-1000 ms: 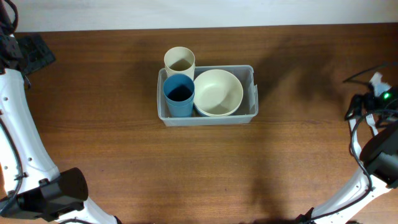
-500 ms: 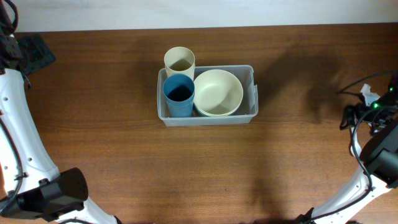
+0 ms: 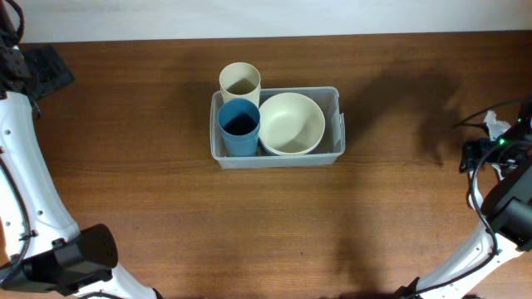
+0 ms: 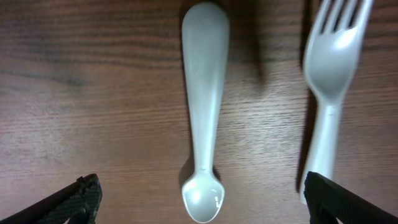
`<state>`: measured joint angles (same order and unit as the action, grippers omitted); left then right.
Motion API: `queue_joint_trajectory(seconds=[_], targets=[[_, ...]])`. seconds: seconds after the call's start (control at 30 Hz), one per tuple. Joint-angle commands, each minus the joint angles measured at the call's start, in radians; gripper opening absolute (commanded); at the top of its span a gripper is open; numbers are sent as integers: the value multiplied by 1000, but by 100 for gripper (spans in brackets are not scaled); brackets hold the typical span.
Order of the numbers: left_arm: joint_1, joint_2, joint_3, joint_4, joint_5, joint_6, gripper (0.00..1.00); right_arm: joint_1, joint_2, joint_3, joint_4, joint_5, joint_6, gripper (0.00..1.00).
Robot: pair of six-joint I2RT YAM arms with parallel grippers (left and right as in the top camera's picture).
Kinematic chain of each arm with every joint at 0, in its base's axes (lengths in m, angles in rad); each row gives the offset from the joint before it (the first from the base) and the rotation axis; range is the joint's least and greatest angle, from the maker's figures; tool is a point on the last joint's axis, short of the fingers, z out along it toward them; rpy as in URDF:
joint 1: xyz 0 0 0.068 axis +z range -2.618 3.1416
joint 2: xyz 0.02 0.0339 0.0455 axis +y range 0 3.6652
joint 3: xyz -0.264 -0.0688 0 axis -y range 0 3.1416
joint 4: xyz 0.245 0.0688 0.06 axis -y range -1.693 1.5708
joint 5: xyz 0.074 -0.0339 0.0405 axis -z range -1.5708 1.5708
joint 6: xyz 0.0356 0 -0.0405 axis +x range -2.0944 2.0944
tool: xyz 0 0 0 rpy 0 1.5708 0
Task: Pack container
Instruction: 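Lower the right gripper onto the white spoon and grasp its handle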
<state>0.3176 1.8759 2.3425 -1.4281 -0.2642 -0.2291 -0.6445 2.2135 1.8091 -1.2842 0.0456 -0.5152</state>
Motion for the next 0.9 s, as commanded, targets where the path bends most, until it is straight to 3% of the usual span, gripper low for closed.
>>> queue_joint_trajectory(seconds=[0.0,0.87], targets=[[6,5,16,-1,7,-10,100,18,5,-35,7,16,-1,99],[6,5,16,-2,7,-10,100,56,5,-216,185,86,26,99]])
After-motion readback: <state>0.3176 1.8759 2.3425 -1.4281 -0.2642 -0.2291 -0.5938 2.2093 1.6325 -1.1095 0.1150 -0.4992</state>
